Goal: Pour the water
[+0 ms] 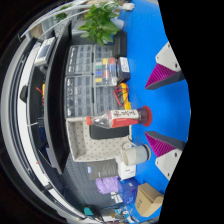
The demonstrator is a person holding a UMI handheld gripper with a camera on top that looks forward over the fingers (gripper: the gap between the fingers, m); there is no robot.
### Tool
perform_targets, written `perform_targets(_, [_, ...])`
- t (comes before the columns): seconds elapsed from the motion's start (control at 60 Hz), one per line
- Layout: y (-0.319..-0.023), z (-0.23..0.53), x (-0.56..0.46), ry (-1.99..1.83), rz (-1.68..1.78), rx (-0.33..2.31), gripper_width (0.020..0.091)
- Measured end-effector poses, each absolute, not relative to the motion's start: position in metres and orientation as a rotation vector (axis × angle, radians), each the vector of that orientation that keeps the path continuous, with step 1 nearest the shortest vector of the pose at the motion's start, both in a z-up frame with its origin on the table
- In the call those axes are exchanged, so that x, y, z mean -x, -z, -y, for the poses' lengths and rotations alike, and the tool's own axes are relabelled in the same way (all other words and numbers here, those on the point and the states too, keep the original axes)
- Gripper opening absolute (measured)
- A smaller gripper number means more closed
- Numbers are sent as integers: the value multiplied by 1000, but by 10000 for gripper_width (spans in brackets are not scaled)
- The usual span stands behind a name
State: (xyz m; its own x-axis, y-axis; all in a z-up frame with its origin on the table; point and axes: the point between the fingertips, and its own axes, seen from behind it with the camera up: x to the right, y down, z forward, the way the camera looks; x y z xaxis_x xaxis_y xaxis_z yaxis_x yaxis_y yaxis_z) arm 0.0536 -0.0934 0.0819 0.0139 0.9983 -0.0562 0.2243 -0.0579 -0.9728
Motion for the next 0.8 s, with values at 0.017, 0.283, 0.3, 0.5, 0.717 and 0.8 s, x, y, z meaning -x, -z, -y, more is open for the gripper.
perform_targets(0.017, [-82, 93, -59, -1128, 1333, 1433, 848])
perform_targets(0.283, [-91, 82, -99, -1063, 1289, 1429, 849])
perform_targets(0.3, [-91, 83, -100, -1069, 1290, 1431, 846])
perform_targets(0.5, [-102, 77, -109, -1052, 1265, 1408, 847])
perform_targets(0.717, [-118, 78, -113, -1061, 1243, 1387, 849])
perform_targets(0.8, [-122, 80, -114, -1064, 1244, 1374, 850])
